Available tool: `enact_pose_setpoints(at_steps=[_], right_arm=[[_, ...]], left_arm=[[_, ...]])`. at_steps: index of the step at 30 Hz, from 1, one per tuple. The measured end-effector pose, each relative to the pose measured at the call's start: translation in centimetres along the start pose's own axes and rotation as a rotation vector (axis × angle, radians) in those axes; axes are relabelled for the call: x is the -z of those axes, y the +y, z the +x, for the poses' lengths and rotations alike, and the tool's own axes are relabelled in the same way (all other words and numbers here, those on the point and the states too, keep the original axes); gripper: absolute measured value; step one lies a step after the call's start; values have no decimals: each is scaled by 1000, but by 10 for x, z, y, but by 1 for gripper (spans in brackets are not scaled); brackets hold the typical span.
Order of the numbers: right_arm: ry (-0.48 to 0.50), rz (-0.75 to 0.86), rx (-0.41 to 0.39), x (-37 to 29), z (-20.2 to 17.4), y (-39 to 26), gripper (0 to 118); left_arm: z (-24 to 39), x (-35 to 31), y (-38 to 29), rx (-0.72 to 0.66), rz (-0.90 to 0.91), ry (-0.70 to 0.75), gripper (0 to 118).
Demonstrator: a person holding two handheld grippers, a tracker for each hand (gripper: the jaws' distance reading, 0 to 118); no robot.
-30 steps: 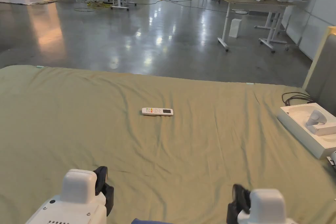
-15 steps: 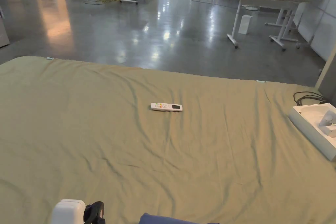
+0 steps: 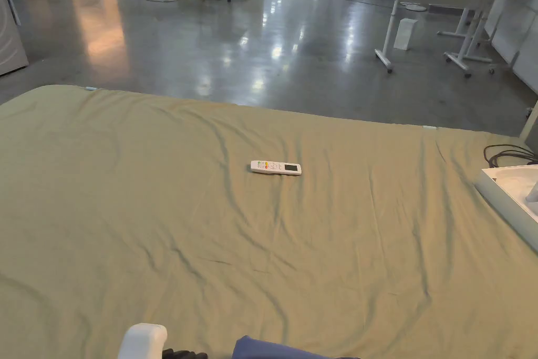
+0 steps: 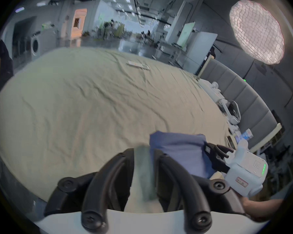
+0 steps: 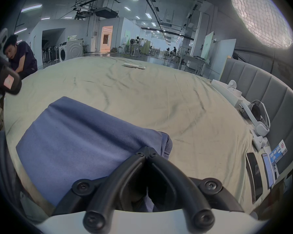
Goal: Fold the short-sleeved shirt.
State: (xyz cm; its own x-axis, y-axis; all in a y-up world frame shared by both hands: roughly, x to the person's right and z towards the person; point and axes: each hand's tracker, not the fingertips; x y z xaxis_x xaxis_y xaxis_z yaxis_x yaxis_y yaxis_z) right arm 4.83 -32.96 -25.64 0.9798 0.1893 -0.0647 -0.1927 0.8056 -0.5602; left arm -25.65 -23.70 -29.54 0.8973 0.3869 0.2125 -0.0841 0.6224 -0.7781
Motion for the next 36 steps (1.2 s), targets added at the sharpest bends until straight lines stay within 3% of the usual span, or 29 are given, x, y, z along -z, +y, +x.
enact_pose_setpoints(at_steps=[4,13,22,29,36], right_arm=[[22,-10,13,2,3,-1,0],[56,-25,28,1,10,1,0],[63,-37,32,2,11,2,0],[66,-43,36,4,12,1,0],[69,-54,59,5,15,-1,0]], left_arm=[[-14,21,3,-76,-79,-113,48],[-67,67,15,-344,-206,-350,49],[-87,97,14,-444,-301,-427,49],[-88,119,12,-397,-390,-464,49],[-92,136,3,-487,-406,-619,49]])
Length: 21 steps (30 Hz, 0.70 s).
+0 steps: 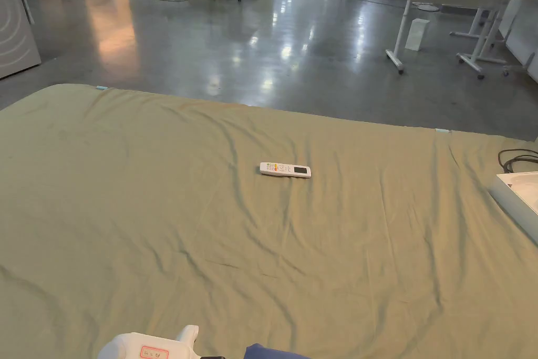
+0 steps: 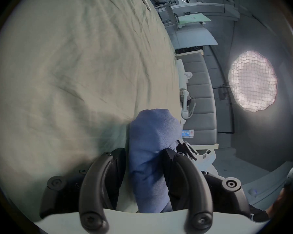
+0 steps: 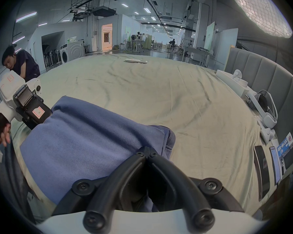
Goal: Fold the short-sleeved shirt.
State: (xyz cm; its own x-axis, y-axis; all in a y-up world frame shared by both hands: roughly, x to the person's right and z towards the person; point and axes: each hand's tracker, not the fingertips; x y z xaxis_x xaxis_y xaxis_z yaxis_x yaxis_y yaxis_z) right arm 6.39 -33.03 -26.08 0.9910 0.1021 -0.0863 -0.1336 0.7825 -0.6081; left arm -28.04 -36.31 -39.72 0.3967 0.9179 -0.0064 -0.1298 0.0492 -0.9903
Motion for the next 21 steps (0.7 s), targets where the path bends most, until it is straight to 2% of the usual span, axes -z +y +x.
enact_pose_setpoints(at_steps=[8,15,19,21], right_arm=[[2,-13,10,0,2,1,0],[-1,-23,30,2,2,3,0],[1,-26,38,1,4,4,0],[-1,-27,46,-1,6,5,0]], left_arm=[[20,9,-15,23,3,-56,49],[28,17,-8,38,21,41,48],[32,15,-9,112,34,50,43],[29,11,-8,71,58,33,26]])
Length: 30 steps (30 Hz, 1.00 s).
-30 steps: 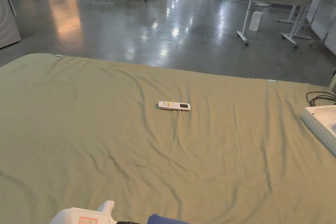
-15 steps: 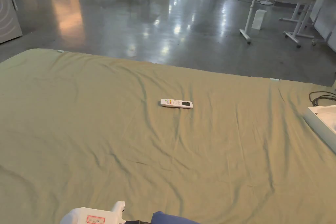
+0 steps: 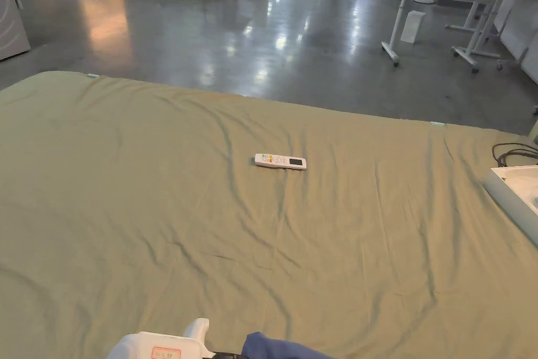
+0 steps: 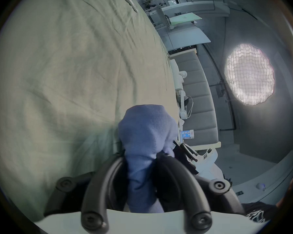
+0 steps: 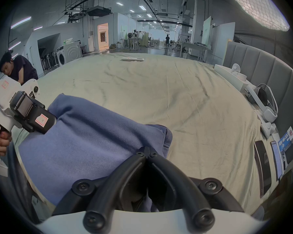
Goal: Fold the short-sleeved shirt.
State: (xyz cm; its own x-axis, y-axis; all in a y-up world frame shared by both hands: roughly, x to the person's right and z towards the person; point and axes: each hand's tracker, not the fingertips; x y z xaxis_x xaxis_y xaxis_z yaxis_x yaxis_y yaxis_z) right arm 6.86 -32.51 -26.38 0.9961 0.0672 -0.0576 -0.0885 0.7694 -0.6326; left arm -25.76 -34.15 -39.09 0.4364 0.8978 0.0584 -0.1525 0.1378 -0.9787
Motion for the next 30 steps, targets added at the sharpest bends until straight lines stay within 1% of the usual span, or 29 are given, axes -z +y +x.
enact_pose_setpoints(at_steps=[1,2,4,8,11,13,16,19,23,28,30], right_arm=[[2,2,6,-1,1,1,0],[2,5,11,-3,2,2,0],[0,13,18,-8,4,6,0],[-10,68,25,-19,12,23,0],[-24,127,34,-29,21,45,0],[-39,168,33,-35,27,62,0],[-61,226,42,-44,38,89,0],[-80,279,60,-49,47,112,0],[-103,330,73,-50,53,138,0],[-120,354,96,-48,56,157,0],[-125,358,100,-48,55,161,0]], left_arm=[[1,-3,-1,-17,12,-13,21],[3,-5,-2,-12,18,-26,20],[5,-9,-2,-8,31,-13,19],[16,-22,-1,-18,44,-59,19],[31,-46,2,3,60,-71,19],[37,-68,7,17,78,-48,19],[40,-114,20,73,97,-8,19],[41,-163,30,121,118,71,19],[22,-236,52,120,169,141,19],[8,-314,76,124,195,247,19],[-1,-341,86,100,191,343,19]])
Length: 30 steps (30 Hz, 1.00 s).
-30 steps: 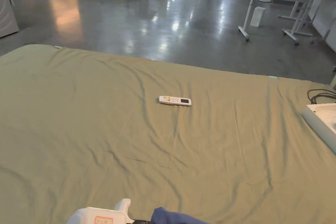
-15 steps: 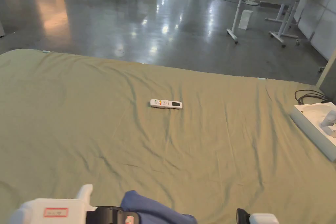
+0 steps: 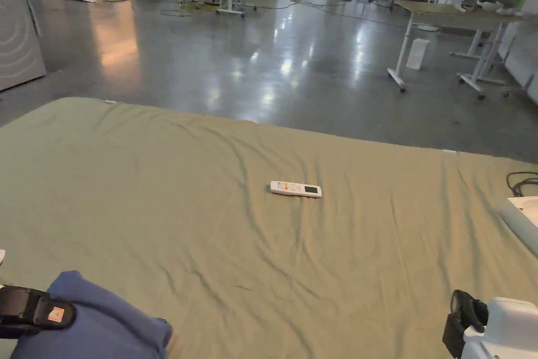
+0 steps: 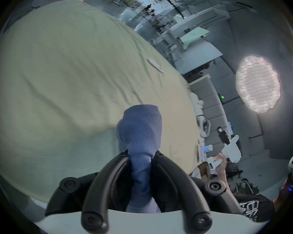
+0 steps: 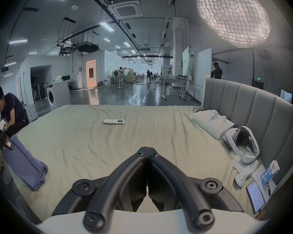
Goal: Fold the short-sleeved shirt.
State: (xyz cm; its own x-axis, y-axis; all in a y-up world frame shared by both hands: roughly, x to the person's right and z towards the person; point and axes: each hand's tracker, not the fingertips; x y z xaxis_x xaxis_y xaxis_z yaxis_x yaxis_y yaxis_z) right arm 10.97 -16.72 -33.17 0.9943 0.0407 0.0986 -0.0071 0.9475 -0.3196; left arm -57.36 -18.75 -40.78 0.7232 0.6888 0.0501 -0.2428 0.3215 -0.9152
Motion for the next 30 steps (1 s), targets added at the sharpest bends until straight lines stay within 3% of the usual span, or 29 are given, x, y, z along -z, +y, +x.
enact_pose_setpoints(at_steps=[7,11,14,18,22,26,30], right_arm=[[-5,-10,-4,2,-7,-3,0],[-2,-21,-18,3,-10,-6,0],[-3,-23,-16,1,-9,-6,0],[-2,-25,-15,-1,-7,-5,0],[3,-25,-7,-2,-3,-6,0],[8,-25,6,-1,0,-7,0],[13,-14,18,-1,2,-2,0]], left_arm=[[-49,-19,25,-22,-60,232,19],[-33,-2,16,-33,-124,347,20],[-31,-2,18,-54,-87,439,46],[-19,-19,22,-30,-2,568,50],[6,-37,24,19,119,587,50],[51,-34,19,171,261,615,50],[104,-9,2,246,422,491,50]])
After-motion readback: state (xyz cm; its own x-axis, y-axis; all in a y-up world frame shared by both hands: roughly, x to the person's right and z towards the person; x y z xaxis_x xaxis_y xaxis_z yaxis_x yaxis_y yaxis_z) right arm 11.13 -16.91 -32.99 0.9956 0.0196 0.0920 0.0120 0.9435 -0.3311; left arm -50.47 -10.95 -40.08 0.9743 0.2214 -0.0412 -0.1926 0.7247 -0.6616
